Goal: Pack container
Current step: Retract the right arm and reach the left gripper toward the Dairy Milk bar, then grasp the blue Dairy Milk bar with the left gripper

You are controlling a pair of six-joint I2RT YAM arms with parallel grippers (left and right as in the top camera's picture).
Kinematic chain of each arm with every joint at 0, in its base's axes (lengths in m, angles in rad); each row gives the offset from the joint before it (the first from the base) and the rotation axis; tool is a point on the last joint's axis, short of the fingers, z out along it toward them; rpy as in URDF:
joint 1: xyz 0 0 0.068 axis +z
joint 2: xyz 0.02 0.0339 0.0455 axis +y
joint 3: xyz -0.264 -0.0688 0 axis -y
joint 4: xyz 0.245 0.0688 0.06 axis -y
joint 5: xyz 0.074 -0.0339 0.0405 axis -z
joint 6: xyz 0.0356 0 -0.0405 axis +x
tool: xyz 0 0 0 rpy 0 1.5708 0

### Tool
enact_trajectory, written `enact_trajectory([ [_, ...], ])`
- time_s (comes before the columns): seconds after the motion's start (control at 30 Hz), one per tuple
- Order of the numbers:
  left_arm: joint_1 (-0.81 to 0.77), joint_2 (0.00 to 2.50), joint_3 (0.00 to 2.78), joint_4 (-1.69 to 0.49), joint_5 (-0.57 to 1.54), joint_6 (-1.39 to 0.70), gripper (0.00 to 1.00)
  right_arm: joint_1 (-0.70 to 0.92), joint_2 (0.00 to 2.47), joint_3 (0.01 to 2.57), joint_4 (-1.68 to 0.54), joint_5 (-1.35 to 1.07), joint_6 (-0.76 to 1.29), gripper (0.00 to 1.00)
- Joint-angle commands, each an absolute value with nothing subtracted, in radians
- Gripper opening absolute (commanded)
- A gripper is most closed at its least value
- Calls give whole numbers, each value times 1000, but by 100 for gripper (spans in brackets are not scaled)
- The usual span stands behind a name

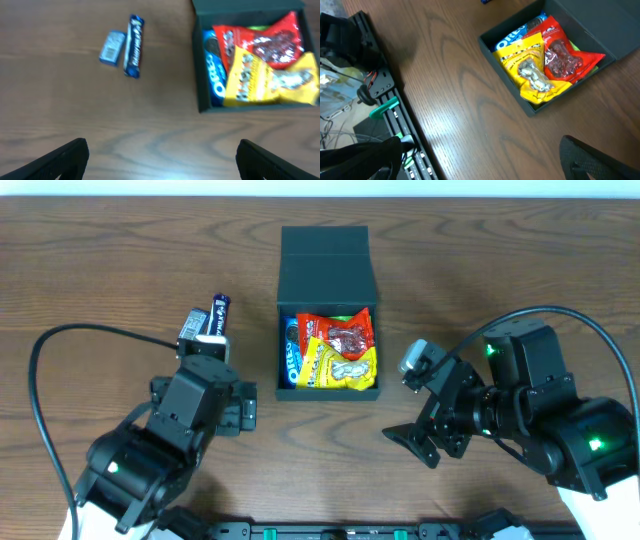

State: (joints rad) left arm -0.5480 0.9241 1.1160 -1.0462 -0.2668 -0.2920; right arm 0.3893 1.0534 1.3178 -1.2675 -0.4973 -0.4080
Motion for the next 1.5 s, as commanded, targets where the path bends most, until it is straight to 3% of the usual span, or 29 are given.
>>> enact_trajectory([
  [0.0,-521,963,1131,-1020,-347,-218,95,393,1053,1322,-1269,-501,-393,99],
  [0.17,-393,1055,1132,-959,-308,-166,95,393,1053,1322,-1269,-501,-393,99],
  [0.37,-202,1191,1131,-868,-81,-56,95,393,1053,1322,-1269,-501,-393,99],
  [0.6,-150,1354,1132,-744,-56,-55,100,393,1053,1322,-1269,-501,-393,99],
  [0.7,-150,1429,1131,-669,-56,-56,87,393,1053,1322,-1269,-501,-393,99],
  [0.87,-150,1536,1131,-577,-55,-57,80,393,1053,1322,-1269,-501,-393,99],
  [1.1,-150,1660,1131,-494,-56,-56,63,393,1053,1322,-1269,-501,-393,99],
  [1.47,-150,1779,1131,-383,-115,-56,62,393,1053,1322,-1269,-501,-393,99],
])
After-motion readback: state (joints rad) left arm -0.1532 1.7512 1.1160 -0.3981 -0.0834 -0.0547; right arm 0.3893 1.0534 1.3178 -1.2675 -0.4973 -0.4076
